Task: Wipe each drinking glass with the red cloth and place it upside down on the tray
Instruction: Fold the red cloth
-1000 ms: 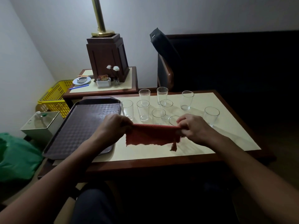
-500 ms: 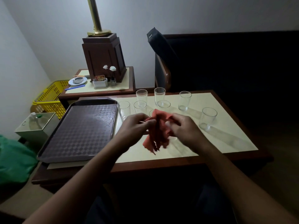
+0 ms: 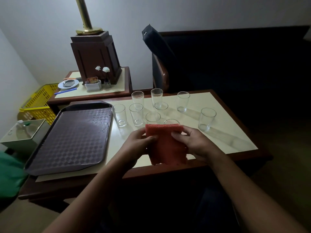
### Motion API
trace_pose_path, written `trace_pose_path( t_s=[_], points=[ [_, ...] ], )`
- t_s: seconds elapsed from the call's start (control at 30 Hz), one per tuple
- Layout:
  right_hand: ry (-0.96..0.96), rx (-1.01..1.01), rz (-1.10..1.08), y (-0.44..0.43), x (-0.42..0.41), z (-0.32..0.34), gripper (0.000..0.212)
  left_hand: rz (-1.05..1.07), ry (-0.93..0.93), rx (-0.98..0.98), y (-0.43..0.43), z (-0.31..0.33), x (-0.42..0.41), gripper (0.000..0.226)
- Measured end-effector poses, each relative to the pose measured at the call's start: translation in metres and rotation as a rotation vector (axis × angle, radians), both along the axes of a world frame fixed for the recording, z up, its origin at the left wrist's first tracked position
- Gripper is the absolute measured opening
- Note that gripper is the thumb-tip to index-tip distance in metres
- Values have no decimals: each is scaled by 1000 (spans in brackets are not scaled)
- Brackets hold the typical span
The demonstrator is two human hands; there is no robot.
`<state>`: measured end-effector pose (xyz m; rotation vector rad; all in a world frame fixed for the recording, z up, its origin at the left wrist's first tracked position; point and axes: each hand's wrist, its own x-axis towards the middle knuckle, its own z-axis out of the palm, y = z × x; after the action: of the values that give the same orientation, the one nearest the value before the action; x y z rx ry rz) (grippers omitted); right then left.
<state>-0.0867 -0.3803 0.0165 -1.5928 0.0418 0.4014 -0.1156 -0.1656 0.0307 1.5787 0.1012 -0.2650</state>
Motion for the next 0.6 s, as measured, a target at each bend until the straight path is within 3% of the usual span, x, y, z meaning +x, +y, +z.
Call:
trace_pose_path(
  t_s=[0.1, 0.17, 0.23, 0.33, 0.43, 0.47, 0.53, 0.6],
  points=[
    [-57, -213, -149, -5, -5, -18, 89, 133, 51, -34, -4, -9, 2, 52],
    [-140, -180, -142, -9, -12, -20, 95, 99, 41, -34, -2, -14, 3, 75],
    [-237, -210, -23, -13, -18, -16, 86, -6, -37, 25, 0, -15, 1, 84],
    [-359, -499, 93, -17, -25, -11, 66, -133, -133, 199, -2, -15, -6, 75],
    [-490, -720, 114, -18, -31, -11, 33, -171, -355, 628, -4, -14, -11, 45],
    [-517, -731, 104, -20, -32, -13, 24, -179, -467, 759, -3, -16, -11, 31],
    [-505, -663, 52, -26, -32, -19, 15, -179, -549, 825, -4, -19, -9, 11],
    [-319, -361, -38, -28, -29, -23, 9, -138, -490, 736, -8, -21, -7, 6]
  ],
)
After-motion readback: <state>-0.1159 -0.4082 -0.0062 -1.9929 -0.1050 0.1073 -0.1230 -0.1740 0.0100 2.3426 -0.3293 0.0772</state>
